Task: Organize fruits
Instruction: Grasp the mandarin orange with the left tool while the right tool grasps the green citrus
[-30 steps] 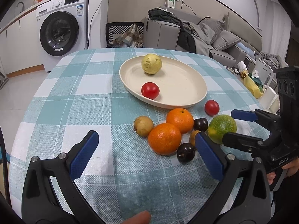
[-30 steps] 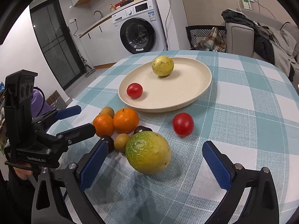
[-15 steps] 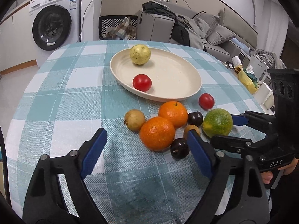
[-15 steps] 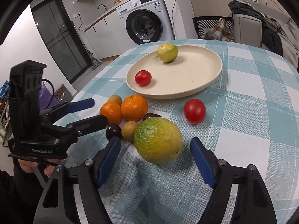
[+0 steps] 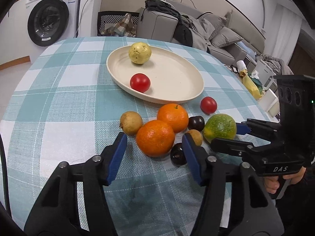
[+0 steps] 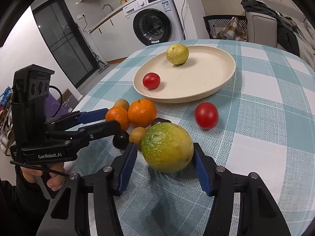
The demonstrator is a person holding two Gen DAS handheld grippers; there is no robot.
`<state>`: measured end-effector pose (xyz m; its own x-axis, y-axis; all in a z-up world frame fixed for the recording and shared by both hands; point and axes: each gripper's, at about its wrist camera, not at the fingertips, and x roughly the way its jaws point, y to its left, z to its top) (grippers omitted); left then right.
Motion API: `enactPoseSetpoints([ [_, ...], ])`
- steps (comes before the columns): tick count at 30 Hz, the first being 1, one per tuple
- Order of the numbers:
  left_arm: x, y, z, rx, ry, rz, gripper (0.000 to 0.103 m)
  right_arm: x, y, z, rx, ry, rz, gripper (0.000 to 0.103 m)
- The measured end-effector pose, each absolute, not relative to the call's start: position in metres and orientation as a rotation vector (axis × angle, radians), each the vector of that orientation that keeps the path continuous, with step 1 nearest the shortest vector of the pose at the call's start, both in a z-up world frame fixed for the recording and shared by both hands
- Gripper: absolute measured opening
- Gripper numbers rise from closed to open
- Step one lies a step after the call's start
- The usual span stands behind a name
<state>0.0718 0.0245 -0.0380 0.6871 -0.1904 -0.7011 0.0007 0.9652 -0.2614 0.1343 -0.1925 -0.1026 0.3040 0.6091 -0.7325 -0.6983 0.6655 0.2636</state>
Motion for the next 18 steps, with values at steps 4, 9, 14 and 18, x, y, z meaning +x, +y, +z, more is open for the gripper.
enactPoseSetpoints([
  [4,0.0705,0.0222,-0.0362,-0.245,0.802,-0.124,0.043,0.1339,-0.1924,-0.1028,-0.113,0.917,0.873,0.057],
  [9,0.0698,0.0241,-0.0351,-0.245,0.797,-0.112,0.036,0.1344,-0.1931,-0.1031,-0.107,0.918,0.874,0.057],
  [14,0.0694,0.0269,-0.0353,-0.255,0.797,-0.115,0.035,0.135,-0.1939,-0.1033,-0.101,0.917,0.874,0.057],
  [18,0.0676,0.0284,-0.0342,-0.258,0.787,-0.119,0.035,0.1348,-0.1947,-0.1029,-0.093,0.913,0.877,0.054],
])
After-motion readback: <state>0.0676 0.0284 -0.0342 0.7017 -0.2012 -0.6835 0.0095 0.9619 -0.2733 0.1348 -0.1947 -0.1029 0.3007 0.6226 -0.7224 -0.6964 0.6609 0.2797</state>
